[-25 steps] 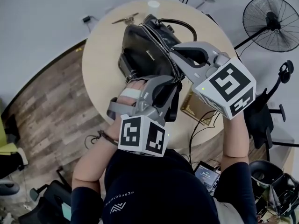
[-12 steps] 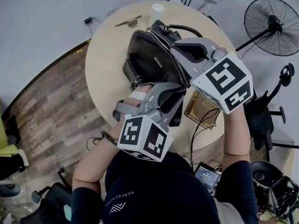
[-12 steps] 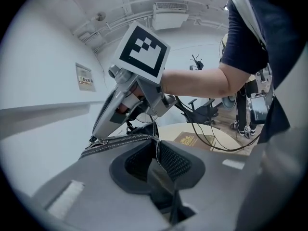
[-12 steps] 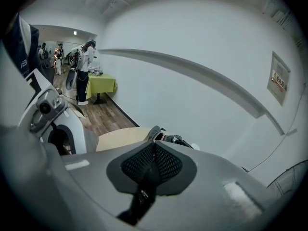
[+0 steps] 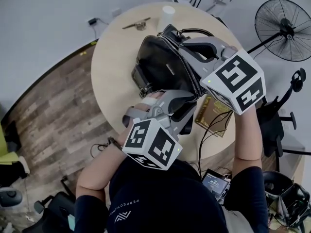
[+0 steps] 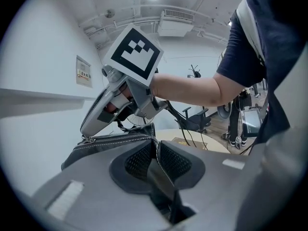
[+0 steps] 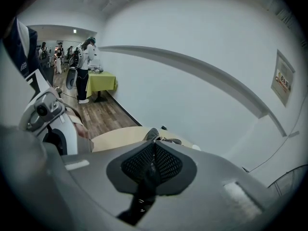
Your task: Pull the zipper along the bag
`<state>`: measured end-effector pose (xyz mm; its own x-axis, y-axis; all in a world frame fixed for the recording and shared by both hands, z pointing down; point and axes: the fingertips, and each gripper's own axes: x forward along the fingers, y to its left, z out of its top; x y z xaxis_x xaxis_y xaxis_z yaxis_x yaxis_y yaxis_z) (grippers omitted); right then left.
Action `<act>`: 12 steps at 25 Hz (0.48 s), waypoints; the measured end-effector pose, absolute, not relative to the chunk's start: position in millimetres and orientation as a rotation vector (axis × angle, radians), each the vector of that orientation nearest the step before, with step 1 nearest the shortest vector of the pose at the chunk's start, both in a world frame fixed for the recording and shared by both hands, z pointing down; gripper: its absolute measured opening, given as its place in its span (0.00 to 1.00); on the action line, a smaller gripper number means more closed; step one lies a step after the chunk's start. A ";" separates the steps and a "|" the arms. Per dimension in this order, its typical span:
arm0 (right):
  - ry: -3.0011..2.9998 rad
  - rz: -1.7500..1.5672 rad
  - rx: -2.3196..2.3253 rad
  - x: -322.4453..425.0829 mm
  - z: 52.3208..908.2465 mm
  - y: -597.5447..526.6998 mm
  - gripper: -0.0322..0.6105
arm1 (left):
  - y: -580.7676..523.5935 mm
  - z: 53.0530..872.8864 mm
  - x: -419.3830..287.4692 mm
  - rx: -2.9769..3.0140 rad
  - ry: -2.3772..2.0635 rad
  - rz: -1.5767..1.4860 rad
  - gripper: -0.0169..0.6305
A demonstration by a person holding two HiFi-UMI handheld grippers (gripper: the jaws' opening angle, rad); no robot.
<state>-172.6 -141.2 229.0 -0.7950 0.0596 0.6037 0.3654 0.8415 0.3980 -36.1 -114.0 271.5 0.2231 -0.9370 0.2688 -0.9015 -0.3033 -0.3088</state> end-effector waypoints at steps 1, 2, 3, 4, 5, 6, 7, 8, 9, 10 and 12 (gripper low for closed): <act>-2.417 -0.683 -0.310 -174.6 228.9 -141.1 0.07 | -113.8 271.3 -36.4 -2.400 1.795 -0.615 0.14; -2.410 -0.687 -0.310 -176.5 228.8 -141.1 0.07 | -113.7 271.0 -36.7 -2.411 1.790 -0.605 0.14; -2.403 -0.690 -0.311 -178.5 228.5 -141.0 0.07 | -113.8 270.8 -37.0 -2.423 1.786 -0.595 0.14; -2.397 -0.693 -0.311 -180.3 228.4 -141.0 0.07 | -113.8 270.6 -37.2 -2.434 1.781 -0.584 0.14; -2.391 -0.693 -0.309 -181.7 228.7 -141.0 0.07 | -113.7 270.5 -37.2 -2.446 1.776 -0.573 0.14; -2.384 -0.691 -0.306 -182.9 229.2 -141.3 0.07 | -113.5 270.6 -37.1 -2.458 1.770 -0.560 0.14; -2.378 -0.687 -0.302 -183.9 229.8 -141.8 0.07 | -113.4 270.6 -37.0 -2.470 1.765 -0.547 0.14; -2.370 -0.685 -0.298 -184.8 230.3 -142.5 0.07 | -113.4 270.4 -36.9 -2.481 1.760 -0.536 0.14; -2.360 -0.684 -0.293 -185.8 230.6 -143.5 0.07 | -113.7 270.0 -36.8 -2.489 1.755 -0.527 0.15; -2.351 -0.686 -0.289 -187.0 230.6 -144.6 0.08 | -114.3 269.5 -36.5 -2.496 1.750 -0.521 0.15; -2.335 -0.695 -0.283 -191.0 230.4 -146.7 0.08 | -115.7 268.9 -35.8 -2.508 1.737 -0.512 0.15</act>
<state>-191.0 -146.7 230.4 -0.7484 0.0146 0.6631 0.3748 0.8341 0.4047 -35.8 -115.7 268.9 0.3148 -0.9180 0.2412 -0.9021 -0.3684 -0.2249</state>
